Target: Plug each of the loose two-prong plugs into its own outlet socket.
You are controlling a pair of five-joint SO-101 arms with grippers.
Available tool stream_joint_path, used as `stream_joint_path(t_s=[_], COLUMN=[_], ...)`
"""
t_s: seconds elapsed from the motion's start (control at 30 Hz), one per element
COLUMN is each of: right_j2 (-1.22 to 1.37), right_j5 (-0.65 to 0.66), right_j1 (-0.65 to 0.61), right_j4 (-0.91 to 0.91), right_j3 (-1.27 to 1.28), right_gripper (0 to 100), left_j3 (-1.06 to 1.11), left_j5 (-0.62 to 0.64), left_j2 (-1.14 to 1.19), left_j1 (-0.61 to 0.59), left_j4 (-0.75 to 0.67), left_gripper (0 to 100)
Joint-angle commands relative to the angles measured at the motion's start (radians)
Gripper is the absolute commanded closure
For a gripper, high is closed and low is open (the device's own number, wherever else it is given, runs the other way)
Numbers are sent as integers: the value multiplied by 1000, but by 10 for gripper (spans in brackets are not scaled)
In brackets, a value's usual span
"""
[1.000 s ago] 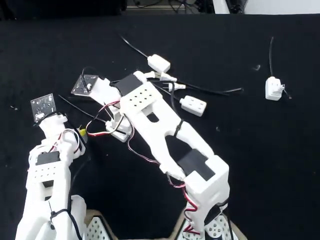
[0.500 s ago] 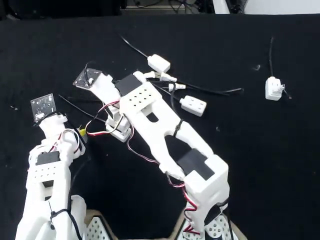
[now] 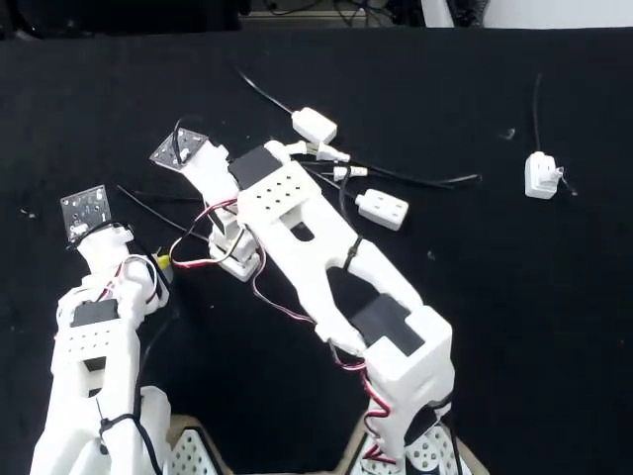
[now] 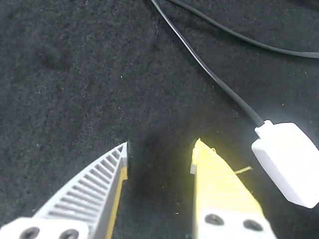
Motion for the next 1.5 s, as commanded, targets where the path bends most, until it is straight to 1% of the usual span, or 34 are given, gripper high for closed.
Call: stream_joint_path(t_s=[0.0,0.23,0.47,0.83,1.13,1.37,1.47], right_j2=[1,1,2,88,76,73,71], right_j5=[29,38,40,41,43,61,61], right_j1=[17,17,15,14,14,2,-3], right_j4=[2,-86,-141,-141,-103,-175,-183], right_j3=[28,102,111,110,114,189,183], right_gripper=[988,988,988,988,988,988,988], left_j3=[-8,-8,-10,-8,-8,-8,-10], left_j5=[6,6,6,5,5,5,5], left_j2=[-21,-21,-21,-21,-21,-21,-21], left_j1=[-8,-8,-8,-10,-10,-10,-10], left_j4=[3,3,3,3,3,3,3], left_gripper=[787,787,787,787,787,787,787])
